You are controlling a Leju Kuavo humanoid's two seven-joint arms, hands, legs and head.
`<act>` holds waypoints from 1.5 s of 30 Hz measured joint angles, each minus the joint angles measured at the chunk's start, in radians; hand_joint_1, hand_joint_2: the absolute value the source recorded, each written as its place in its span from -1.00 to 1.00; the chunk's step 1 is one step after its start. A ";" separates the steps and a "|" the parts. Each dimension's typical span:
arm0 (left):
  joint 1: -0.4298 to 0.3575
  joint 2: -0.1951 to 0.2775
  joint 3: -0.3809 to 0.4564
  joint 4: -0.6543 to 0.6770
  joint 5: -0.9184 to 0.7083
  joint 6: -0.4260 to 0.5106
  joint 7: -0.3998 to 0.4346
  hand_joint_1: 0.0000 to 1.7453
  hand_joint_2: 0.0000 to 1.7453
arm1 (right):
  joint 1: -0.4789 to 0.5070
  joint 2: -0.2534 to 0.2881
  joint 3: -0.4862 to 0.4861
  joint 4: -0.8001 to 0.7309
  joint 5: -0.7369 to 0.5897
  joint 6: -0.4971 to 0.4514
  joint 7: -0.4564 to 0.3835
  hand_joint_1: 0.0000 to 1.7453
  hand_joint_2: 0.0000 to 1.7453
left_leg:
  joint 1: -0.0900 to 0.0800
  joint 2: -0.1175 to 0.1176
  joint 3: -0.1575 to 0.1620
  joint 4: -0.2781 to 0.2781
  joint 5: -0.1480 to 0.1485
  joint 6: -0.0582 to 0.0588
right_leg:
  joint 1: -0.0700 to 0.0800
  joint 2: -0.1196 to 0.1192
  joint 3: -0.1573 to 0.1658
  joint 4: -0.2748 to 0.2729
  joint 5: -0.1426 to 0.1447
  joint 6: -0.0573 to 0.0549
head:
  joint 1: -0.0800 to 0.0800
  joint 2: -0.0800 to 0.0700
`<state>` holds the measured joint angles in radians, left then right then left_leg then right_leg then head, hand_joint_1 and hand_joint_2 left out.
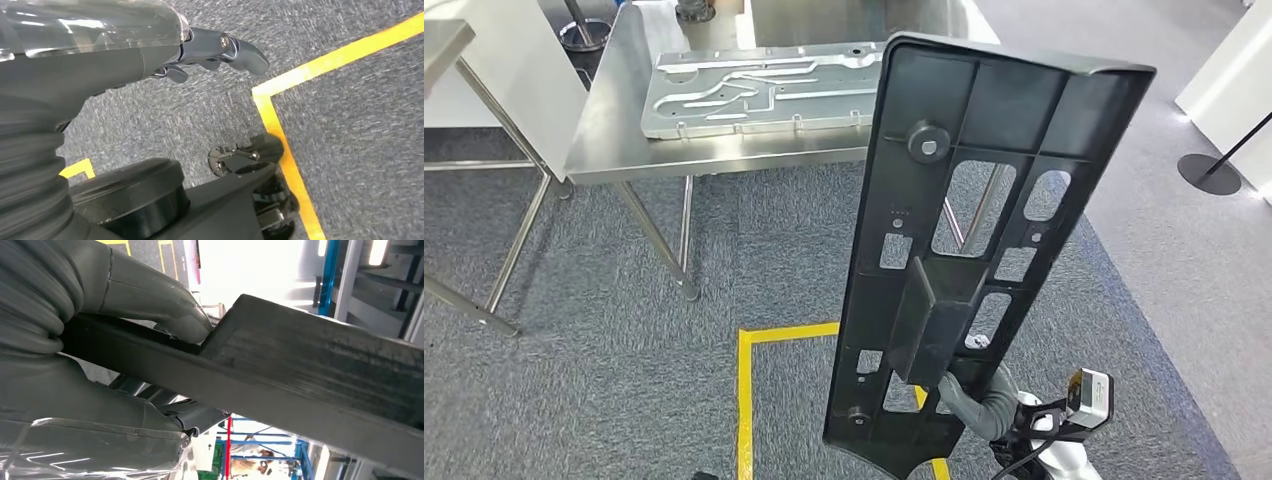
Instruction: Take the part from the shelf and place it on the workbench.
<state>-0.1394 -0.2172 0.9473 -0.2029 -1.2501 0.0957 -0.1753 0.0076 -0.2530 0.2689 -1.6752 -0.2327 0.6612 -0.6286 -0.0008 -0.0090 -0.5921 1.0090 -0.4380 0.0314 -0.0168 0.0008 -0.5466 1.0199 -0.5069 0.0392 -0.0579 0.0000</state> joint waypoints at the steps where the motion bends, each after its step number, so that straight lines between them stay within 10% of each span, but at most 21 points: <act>1: -0.001 0.000 0.000 0.000 0.000 0.000 0.000 -1.00 1.00 | 0.000 0.001 0.000 -0.001 0.000 0.000 0.000 1.00 1.00 | 0.002 0.000 0.004 -0.003 0.000 0.005 | -0.001 0.000 -0.020 0.042 -0.022 0.003 | 0.000 0.000; 5: 0.000 0.000 0.000 0.000 0.000 0.000 -0.001 -1.00 1.00 | 0.003 0.001 0.000 -0.001 0.000 -0.001 0.000 1.00 1.00 | -0.004 0.000 0.011 -0.003 -0.009 0.015 | -0.004 -0.001 -0.155 0.274 -0.095 0.007 | 0.000 0.000; 10: 0.001 -0.002 0.000 0.000 0.000 0.000 -0.001 -1.00 1.00 | 0.002 0.001 0.000 -0.001 0.000 -0.002 0.002 1.00 1.00 | -0.012 -0.003 0.036 -0.003 -0.027 0.008 | 0.010 -0.004 -0.053 0.019 0.060 -0.022 | 0.000 0.000; 15: -0.002 -0.003 0.000 0.000 -0.002 -0.002 -0.001 -1.00 1.00 | 0.002 0.002 0.000 -0.003 0.001 -0.004 0.003 1.00 1.00 | -0.010 0.000 0.036 0.012 -0.046 -0.018 | 0.010 -0.003 -0.027 -0.032 0.061 -0.037 | 0.000 0.000; 19: -0.002 -0.002 0.000 0.000 -0.003 -0.002 0.000 -1.00 1.00 | 0.002 0.001 0.000 -0.003 0.002 -0.004 0.003 1.00 1.00 | -0.001 0.001 -0.076 0.235 -0.146 -0.039 | 0.004 -0.007 -0.010 -0.043 0.056 -0.046 | 0.000 0.000; 21: 0.000 -0.002 0.000 0.000 -0.003 -0.002 0.001 -1.00 1.00 | 0.003 0.000 0.000 -0.003 0.002 -0.004 0.003 1.00 1.00 | 0.004 0.001 -0.111 0.277 -0.136 -0.046 | 0.003 -0.006 -0.005 -0.040 0.049 -0.044 | 0.000 0.000; 25: -0.003 0.000 -0.001 0.000 -0.003 -0.003 0.000 -1.00 1.00 | 0.001 0.000 0.000 -0.002 0.002 -0.003 0.003 1.00 1.00 | 0.008 0.001 -0.016 0.049 -0.004 -0.044 | 0.002 -0.003 0.012 -0.028 0.025 -0.028 | 0.000 0.000; 31: -0.008 -0.001 -0.001 0.000 -0.003 -0.003 -0.002 -1.00 1.00 | -0.005 0.004 0.000 -0.001 0.003 0.000 0.003 1.00 1.00 | 0.006 -0.001 0.007 0.000 -0.003 -0.006 | 0.000 -0.002 -0.001 0.012 -0.008 0.002 | 0.000 0.000; 34: -0.010 -0.001 -0.001 0.000 -0.003 -0.003 -0.002 -1.00 1.00 | -0.007 0.004 0.000 0.001 0.003 0.000 0.003 1.00 1.00 | 0.005 0.000 0.015 -0.003 -0.008 0.005 | -0.004 -0.002 -0.105 0.206 -0.087 0.008 | 0.000 0.000; 36: -0.008 -0.001 -0.001 0.000 -0.002 -0.003 -0.001 -1.00 1.00 | -0.006 0.005 0.000 0.005 0.003 0.000 0.003 1.00 1.00 | 0.003 -0.001 0.021 -0.002 -0.014 0.007 | -0.006 -0.002 -0.155 0.274 -0.086 0.009 | 0.000 0.000; 40: -0.007 -0.002 -0.001 0.000 0.000 -0.003 -0.001 -1.00 1.00 | -0.007 0.005 0.000 0.008 0.003 0.000 0.003 1.00 1.00 | -0.001 -0.004 0.044 -0.002 -0.031 -0.002 | -0.001 -0.003 -0.065 0.046 0.053 -0.008 | 0.000 0.000; 45: -0.008 -0.002 -0.001 0.000 0.002 -0.006 -0.001 -1.00 1.00 | -0.009 0.005 0.000 0.008 0.003 0.001 0.003 1.00 1.00 | 0.000 -0.002 0.049 0.002 -0.048 -0.031 | 0.005 -0.001 -0.034 -0.022 0.059 -0.028 | 0.000 0.000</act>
<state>-0.1471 -0.2196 0.9464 -0.2030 -1.2484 0.0897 -0.1765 -0.0010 -0.2480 0.2689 -1.6671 -0.2301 0.6624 -0.6257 -0.0009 -0.0106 -0.5434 1.0105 -0.4860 0.0006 -0.0119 -0.0004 -0.5807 0.9980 -0.4475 0.0114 -0.0580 0.0000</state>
